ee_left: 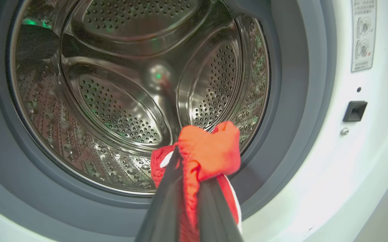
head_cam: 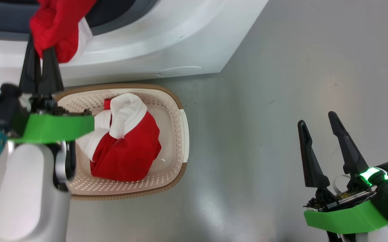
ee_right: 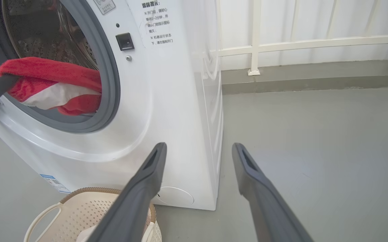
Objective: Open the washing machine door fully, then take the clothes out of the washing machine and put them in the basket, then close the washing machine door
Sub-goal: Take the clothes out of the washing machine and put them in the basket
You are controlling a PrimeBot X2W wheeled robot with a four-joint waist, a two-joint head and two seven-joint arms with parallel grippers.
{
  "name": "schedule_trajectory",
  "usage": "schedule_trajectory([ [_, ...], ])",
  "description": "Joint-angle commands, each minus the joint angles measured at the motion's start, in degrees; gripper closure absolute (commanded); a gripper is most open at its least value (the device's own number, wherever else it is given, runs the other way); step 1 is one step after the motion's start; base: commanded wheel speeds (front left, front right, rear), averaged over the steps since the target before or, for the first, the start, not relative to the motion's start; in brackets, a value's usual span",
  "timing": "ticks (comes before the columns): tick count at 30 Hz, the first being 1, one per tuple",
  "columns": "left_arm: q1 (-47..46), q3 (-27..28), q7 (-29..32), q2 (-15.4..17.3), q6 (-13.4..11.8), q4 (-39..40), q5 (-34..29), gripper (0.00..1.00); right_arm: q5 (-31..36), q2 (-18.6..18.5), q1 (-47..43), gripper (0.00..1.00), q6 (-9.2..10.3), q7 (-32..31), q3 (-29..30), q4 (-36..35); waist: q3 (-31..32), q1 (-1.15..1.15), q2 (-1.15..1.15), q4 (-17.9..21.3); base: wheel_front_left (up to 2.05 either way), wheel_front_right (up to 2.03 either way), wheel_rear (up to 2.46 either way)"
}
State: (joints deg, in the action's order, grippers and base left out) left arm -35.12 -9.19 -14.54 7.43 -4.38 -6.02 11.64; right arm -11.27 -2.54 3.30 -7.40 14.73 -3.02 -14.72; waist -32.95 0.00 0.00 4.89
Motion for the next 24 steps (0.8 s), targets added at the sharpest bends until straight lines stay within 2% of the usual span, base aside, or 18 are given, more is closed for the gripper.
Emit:
schedule_trajectory([
  [1,2.3,2.1,-0.5,1.2,-0.7,4.5,-1.0,1.0,0.0,-0.3,-1.4,0.0,-0.09,0.3,-1.3,-1.5,0.2,0.0,0.0,-0.2,0.0,0.0,0.0],
  [10,8.1,2.4,-0.5,0.2,-2.8,20.6,-4.4,1.0,0.3,-0.3,-1.7,0.0,-0.09,0.3,-1.4,-1.6,0.7,0.0,0.0,-0.9,0.0,0.0,0.0],
  [24,10.2,0.9,0.3,1.1,-5.3,38.8,-9.9,1.0,0.4,-0.3,-1.3,0.0,-0.09,0.3,-1.7,-1.3,0.5,0.0,0.0,-1.0,0.0,0.0,0.0],
])
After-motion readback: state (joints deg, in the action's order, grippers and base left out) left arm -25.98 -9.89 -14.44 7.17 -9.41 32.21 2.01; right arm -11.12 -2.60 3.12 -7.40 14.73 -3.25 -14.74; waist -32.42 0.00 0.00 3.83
